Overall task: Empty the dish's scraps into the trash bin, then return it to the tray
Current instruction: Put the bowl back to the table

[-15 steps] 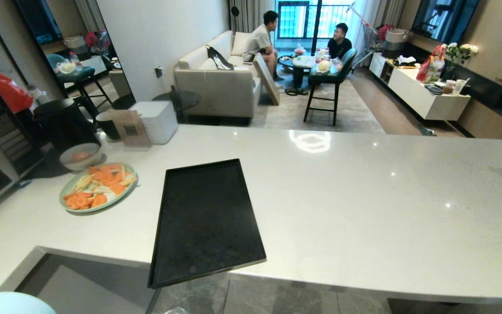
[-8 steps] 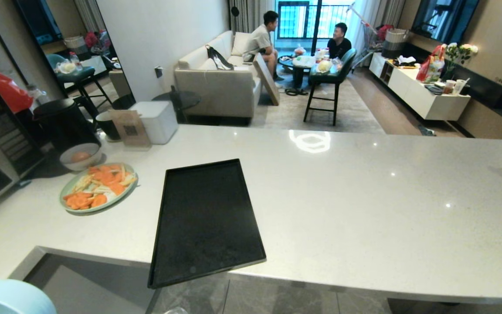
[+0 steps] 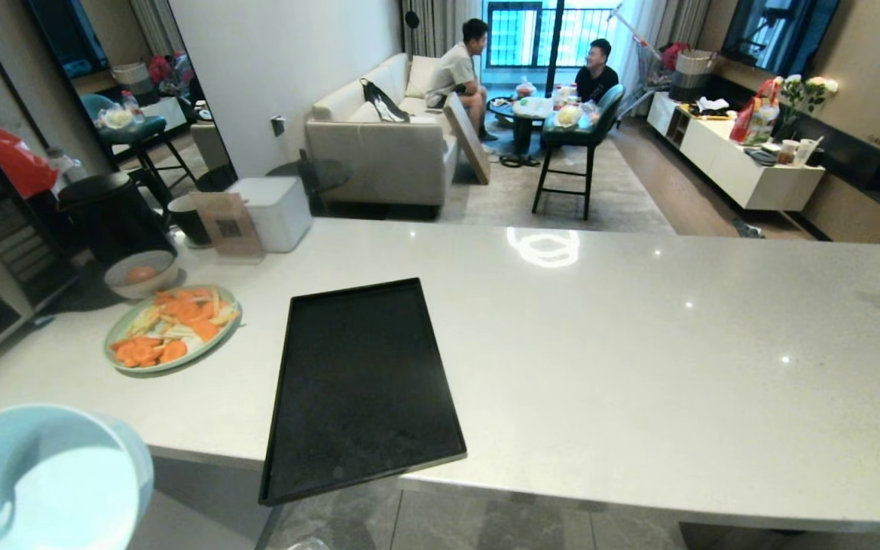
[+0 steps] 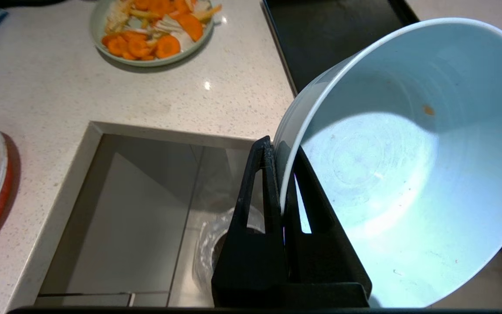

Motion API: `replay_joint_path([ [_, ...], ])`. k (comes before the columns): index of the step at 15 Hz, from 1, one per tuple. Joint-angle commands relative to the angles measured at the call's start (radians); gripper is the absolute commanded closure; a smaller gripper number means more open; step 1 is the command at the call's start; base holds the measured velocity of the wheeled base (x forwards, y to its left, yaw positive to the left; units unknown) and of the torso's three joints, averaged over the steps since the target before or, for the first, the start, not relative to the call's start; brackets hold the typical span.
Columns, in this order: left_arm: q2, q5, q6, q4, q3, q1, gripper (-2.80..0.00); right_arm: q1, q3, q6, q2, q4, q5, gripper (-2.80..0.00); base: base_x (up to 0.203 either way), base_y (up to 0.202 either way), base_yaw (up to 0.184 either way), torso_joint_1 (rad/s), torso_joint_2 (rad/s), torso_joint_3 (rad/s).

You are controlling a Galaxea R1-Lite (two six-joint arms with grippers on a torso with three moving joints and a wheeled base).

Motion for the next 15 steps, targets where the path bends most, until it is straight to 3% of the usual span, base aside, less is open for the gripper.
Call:
replay_joint_path([
  [1,0.229,-0.014,0.000,0.031,-0.097,-0.025,0.00,0.000,0.000,0.000,0.000,0.000,0.000,0.00,0.000,0.000,0.000,0.000,0.00,0.000],
  [5,0.479,-0.080,0.001,0.064,-0.205,-0.045,0.00,0.000,0.000,0.000,0.000,0.001,0.000,0.00,0.000,0.000,0.000,0.000,0.00,0.000],
  [9,0.759,-0.095,0.005,0.081,-0.333,-0.061,0.00,0.000,0.000,0.000,0.001,-0.001,0.000,0.00,0.000,0.000,0.000,0.000,0.00,0.000],
  [15,1.156,-0.100,0.007,0.210,-0.713,-0.082,0.00,0.000,0.000,0.000,0.001,-0.001,0.000,0.00,0.000,0.000,0.000,0.000,0.00,0.000],
])
